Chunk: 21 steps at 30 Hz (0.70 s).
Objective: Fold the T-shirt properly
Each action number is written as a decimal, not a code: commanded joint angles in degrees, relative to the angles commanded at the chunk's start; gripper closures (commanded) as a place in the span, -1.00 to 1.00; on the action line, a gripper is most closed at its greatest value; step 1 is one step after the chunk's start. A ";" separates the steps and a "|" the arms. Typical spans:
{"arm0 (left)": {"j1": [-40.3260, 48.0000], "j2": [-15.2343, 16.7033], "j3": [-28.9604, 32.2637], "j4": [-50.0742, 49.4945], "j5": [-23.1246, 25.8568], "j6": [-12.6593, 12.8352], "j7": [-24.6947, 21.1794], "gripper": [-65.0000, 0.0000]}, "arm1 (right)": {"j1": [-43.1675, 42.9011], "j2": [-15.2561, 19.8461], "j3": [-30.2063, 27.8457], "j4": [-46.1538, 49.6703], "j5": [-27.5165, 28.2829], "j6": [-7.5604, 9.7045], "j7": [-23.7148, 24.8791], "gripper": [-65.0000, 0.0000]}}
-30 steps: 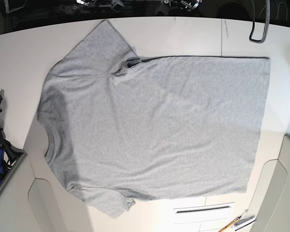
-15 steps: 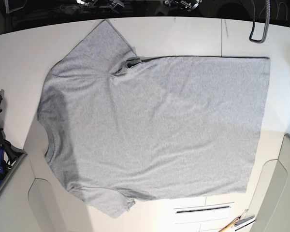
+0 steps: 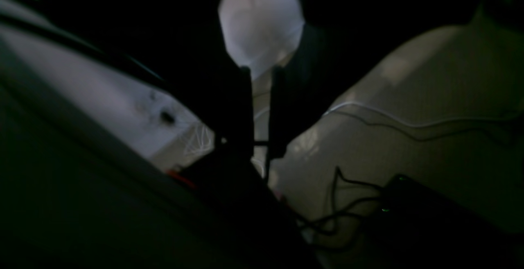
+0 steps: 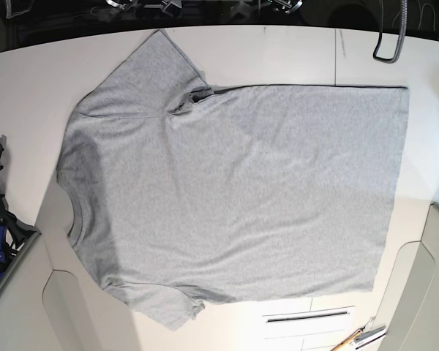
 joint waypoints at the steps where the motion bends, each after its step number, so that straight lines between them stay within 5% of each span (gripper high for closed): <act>1: 1.31 -0.35 -0.74 1.75 -0.42 0.37 0.35 0.77 | -0.20 0.46 0.00 0.11 0.00 0.07 0.02 0.66; 8: 12.09 -3.39 -12.37 18.75 -1.90 -0.61 3.56 0.77 | -6.84 7.10 0.02 11.37 0.02 -0.04 0.02 0.66; 16: 25.62 -4.50 -20.33 39.06 -3.17 -0.85 6.56 0.76 | -19.91 18.64 0.31 37.13 5.46 -0.04 0.00 0.66; 21: 34.71 -6.51 -20.72 52.06 -3.19 -0.83 8.61 0.33 | -30.45 26.27 5.07 55.47 5.57 -0.02 -0.04 0.66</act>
